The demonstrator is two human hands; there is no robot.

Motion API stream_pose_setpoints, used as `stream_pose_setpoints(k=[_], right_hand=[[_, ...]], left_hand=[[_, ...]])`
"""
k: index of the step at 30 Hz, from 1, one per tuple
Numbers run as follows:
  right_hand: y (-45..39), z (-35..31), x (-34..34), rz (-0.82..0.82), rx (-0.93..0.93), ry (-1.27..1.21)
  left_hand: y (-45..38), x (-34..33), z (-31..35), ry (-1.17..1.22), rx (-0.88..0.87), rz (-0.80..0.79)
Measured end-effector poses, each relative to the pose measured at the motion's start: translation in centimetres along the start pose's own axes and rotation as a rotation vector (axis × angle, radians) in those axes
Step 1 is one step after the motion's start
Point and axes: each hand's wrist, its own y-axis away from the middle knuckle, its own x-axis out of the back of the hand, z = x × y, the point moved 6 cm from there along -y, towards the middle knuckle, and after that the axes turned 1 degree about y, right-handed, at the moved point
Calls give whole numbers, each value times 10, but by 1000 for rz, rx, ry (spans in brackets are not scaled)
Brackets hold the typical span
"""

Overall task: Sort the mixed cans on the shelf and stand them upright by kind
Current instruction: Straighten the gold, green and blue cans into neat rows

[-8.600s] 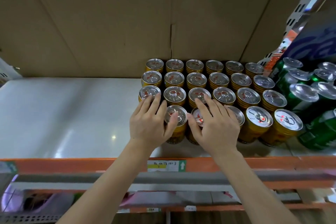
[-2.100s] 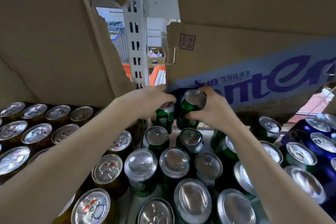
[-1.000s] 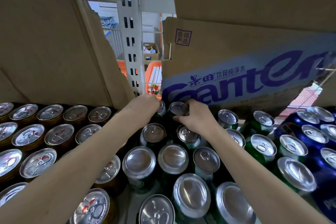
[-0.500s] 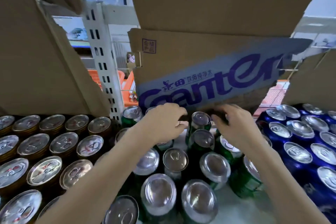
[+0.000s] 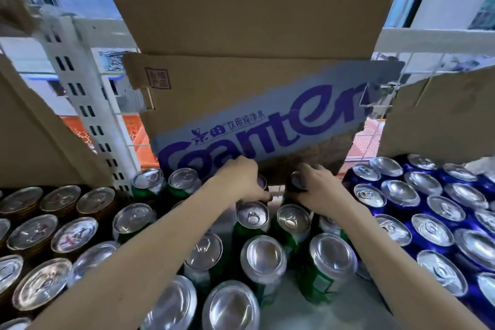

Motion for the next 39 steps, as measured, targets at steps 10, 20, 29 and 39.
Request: stream_pose_setpoints(k=[10, 20, 29, 39], right_hand=[[-2, -23, 46, 234, 151, -269], [-10, -51, 44, 157, 253, -281], [-21, -62, -1, -171, 376, -222], [-20, -64, -16, -129, 406, -63]], left_hand=[[16, 74, -27, -9, 55, 234], [17, 67, -39, -84, 145, 273], [9, 22, -41, -263, 297, 255], [22, 35, -43, -300, 15, 193]])
